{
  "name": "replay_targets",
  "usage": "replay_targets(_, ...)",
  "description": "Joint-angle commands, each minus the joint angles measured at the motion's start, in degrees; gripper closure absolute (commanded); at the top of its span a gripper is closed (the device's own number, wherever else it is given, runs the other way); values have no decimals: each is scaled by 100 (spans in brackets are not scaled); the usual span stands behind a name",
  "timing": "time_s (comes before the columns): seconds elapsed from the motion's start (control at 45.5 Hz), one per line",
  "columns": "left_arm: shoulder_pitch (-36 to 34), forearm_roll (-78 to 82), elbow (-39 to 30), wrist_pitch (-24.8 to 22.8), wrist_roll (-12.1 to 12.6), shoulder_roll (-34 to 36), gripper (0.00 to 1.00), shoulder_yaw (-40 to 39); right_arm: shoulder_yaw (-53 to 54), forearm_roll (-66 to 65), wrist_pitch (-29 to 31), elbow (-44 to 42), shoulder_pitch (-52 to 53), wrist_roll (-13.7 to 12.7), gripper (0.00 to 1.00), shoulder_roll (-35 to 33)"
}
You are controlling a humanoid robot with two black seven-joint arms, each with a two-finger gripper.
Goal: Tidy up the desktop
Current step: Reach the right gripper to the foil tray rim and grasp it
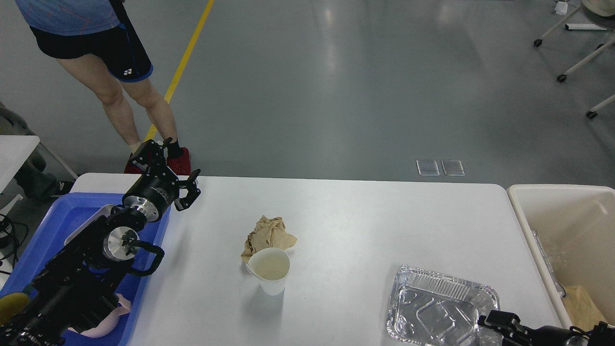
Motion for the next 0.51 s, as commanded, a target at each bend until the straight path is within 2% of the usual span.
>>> replay_targets(0.0, 9, 0, 0, 7, 0, 0, 3, 0, -10, -102, 6, -104, 16, 5, 47, 97)
replay_targets(0.132, 9, 0, 0, 42, 0, 9, 3, 17, -1, -287, 6, -156, 16, 14, 67, 264)
replay_targets(0.22, 18, 0, 0, 51, -9, 9, 3, 26, -1, -287, 15, -157, 16, 23, 93, 291)
replay_targets(0.264, 35, 0, 0, 51, -9, 17, 3, 35, 8, -287, 15, -157, 16, 23, 100, 291)
replay_targets(0.374, 88, 0, 0, 51, -9, 35, 3, 44, 17, -287, 33, -148, 34, 40, 100, 282)
replay_targets(0.484, 88, 0, 0, 51, -9, 35, 3, 44, 26, -287, 50, -121, 157, 216, 100, 282)
